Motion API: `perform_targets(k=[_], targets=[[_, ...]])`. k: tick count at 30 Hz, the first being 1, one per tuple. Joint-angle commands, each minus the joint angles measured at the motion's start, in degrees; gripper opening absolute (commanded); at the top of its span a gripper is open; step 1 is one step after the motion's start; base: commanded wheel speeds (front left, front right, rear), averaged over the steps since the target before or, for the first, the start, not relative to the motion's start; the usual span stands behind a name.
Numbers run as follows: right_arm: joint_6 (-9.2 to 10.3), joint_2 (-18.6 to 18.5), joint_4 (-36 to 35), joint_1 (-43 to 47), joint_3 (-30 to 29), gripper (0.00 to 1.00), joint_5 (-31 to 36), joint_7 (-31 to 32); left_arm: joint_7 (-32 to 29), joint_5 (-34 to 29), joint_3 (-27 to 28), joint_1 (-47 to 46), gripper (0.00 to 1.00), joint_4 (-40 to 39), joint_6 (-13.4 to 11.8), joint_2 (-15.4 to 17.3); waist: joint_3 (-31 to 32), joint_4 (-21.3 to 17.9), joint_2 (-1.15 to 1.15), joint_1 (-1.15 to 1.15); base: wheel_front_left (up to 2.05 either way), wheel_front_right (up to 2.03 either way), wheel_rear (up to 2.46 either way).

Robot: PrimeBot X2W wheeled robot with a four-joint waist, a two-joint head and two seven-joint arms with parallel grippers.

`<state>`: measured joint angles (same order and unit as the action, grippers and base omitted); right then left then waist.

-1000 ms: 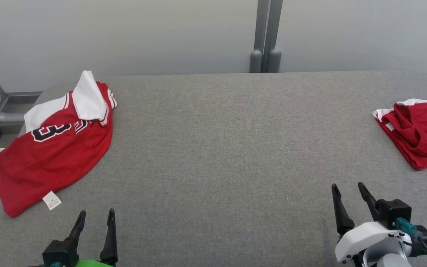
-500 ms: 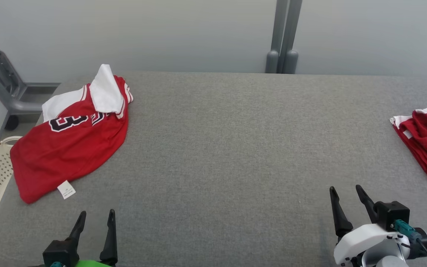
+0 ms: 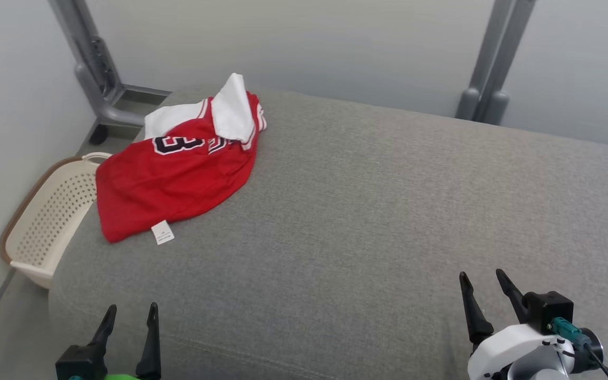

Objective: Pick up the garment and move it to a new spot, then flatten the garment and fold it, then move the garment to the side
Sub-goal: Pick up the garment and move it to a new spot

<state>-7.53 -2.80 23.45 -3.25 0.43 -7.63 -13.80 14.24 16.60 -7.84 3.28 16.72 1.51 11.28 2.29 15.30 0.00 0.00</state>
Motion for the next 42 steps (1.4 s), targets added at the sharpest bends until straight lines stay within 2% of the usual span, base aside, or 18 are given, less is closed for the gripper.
perform_targets(k=[1, 13, 23, 27, 35, 42], targets=[[0.08, -0.18, 0.41, 0.05, 0.56, 1.00, -0.83, -0.42, -0.43, 0.30, 0.12, 1.44, 1.00, -0.79, -0.37, 0.65, 0.81, 5.96, 0.00, 0.00, 0.00, 0.00, 0.00], [0.08, -0.20, 1.82, -0.53, 2.89, 1.00, -2.24, -0.94, -1.47, 0.84, 0.47, 2.99, 1.00, -2.82, -1.22, 1.83, 0.98, 11.99, 0.00, 0.00, 0.00, 0.00, 0.00], [0.08, -0.20, 2.35, -1.24, 3.04, 1.00, -2.02, -1.12, -1.55, 1.60, 0.39, 3.17, 1.00, -3.37, -1.86, 1.77, 0.33, 11.81, 0.00, 0.00, 0.00, 0.00, 0.00], [0.08, -0.20, 2.00, -1.42, 2.73, 1.00, -1.59, -1.19, -2.50, 2.03, -0.21, 1.44, 1.00, -2.77, -1.23, 1.53, -0.36, 11.17, 0.00, 0.00, 0.00, 0.00, 0.00], [0.08, -0.22, -0.91, -2.85, 2.33, 1.00, 1.53, 0.59, -9.26, 1.75, -4.61, -12.39, 1.00, 4.32, 3.47, 2.96, -5.00, 9.03, 0.00, 0.00, 0.00, 0.00, 0.00], [0.08, -0.21, -7.75, -5.71, 2.06, 1.00, 6.34, 4.94, -14.45, 3.45, -8.08, -29.37, 1.00, 13.75, 5.50, 3.47, -13.46, 4.39, 0.00, 0.00, 0.00, 0.00, 0.00]])
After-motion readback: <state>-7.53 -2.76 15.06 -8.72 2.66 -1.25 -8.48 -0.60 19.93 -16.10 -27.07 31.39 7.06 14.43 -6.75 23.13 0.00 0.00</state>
